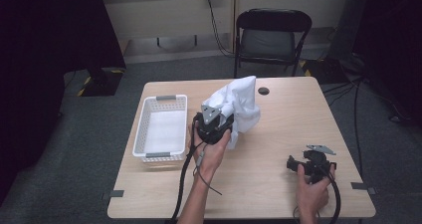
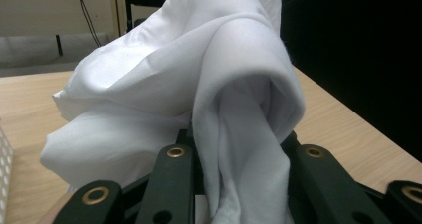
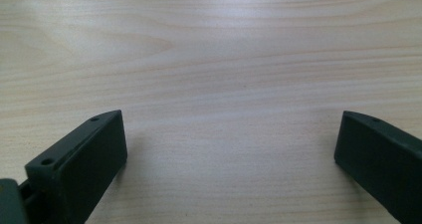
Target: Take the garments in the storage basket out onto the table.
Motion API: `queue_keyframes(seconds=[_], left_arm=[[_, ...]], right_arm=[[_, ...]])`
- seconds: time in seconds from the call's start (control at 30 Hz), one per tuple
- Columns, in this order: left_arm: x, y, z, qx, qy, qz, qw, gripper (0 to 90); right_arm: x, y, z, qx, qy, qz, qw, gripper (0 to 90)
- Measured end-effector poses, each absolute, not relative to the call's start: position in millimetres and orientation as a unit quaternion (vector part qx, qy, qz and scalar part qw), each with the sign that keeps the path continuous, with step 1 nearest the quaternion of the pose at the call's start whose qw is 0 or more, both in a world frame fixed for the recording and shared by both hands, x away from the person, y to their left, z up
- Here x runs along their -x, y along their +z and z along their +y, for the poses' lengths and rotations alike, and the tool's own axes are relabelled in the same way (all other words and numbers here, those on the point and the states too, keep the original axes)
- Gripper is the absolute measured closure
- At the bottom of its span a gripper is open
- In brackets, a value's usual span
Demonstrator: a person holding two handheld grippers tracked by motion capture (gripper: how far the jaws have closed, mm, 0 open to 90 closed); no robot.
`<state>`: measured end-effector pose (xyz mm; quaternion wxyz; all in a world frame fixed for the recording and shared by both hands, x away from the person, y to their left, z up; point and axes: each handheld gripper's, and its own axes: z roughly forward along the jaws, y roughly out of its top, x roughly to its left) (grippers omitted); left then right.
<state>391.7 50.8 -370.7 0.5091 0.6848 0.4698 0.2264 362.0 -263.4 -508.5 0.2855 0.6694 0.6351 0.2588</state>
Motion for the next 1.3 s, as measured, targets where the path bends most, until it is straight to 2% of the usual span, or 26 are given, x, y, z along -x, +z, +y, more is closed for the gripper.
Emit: queue_keyframes(seconds=[0.5,1.3], left_arm=[[-402,-406,24,-0.722,0.2,0.462,0.474,71.8],[-420,-447,6,-0.744,0.163,0.477,0.439,70.9]], right_arm=[[-362,-508,-263,-0.67,0.259,0.635,0.285,0.0],[-361,-508,-263,-0.669,0.259,0.636,0.284,0.0]])
